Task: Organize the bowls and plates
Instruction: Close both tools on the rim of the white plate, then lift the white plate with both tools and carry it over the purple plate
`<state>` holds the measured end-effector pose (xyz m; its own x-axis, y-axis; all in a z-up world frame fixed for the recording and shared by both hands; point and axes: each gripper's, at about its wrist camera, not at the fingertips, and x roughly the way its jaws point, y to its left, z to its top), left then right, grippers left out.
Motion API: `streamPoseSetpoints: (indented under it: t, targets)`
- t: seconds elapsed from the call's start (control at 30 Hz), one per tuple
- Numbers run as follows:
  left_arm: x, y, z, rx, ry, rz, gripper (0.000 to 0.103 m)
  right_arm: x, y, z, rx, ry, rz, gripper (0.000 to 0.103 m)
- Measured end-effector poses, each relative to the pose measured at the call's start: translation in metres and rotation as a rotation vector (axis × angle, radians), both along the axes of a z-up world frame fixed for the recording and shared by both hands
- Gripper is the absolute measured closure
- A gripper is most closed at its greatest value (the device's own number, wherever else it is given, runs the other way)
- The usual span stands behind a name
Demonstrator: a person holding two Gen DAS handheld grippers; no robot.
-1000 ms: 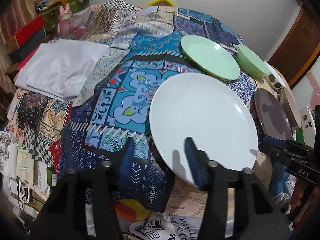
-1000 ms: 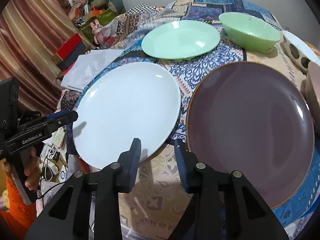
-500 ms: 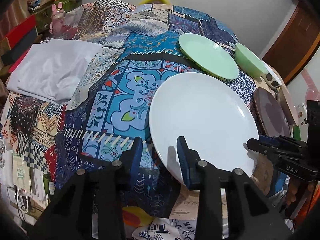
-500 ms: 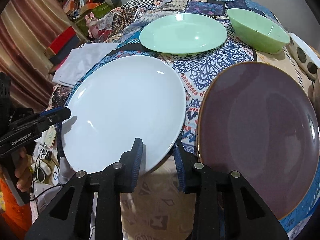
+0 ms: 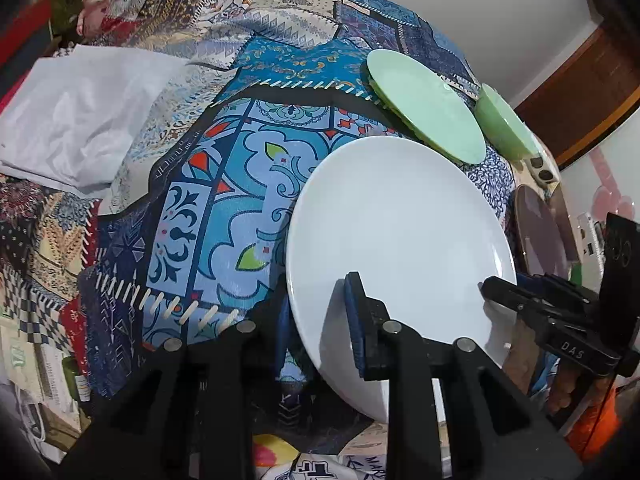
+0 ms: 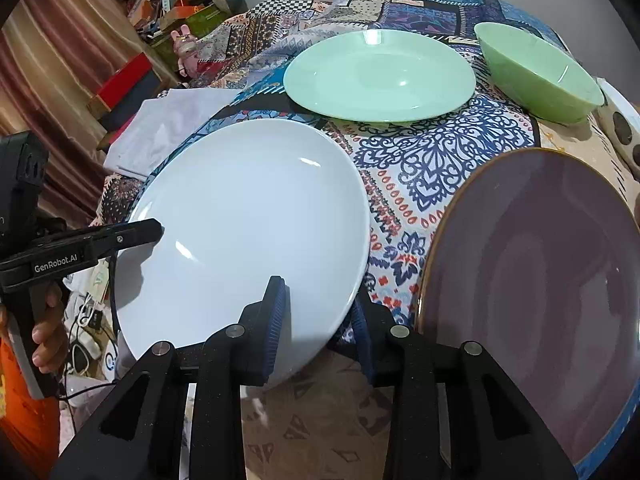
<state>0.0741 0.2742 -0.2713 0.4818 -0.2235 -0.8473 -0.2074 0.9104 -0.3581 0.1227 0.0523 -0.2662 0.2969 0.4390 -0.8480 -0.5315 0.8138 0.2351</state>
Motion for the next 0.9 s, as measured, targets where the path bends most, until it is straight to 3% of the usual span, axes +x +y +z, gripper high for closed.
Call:
streamPoseSetpoints:
  t: [0.9]
  targets:
    - [-0.018, -0.019, 0.032, 0.113, -0.069, 0.011, 0.077, -0.001, -0.013, 0.017, 0.069, -0.031, 0.013, 0.074]
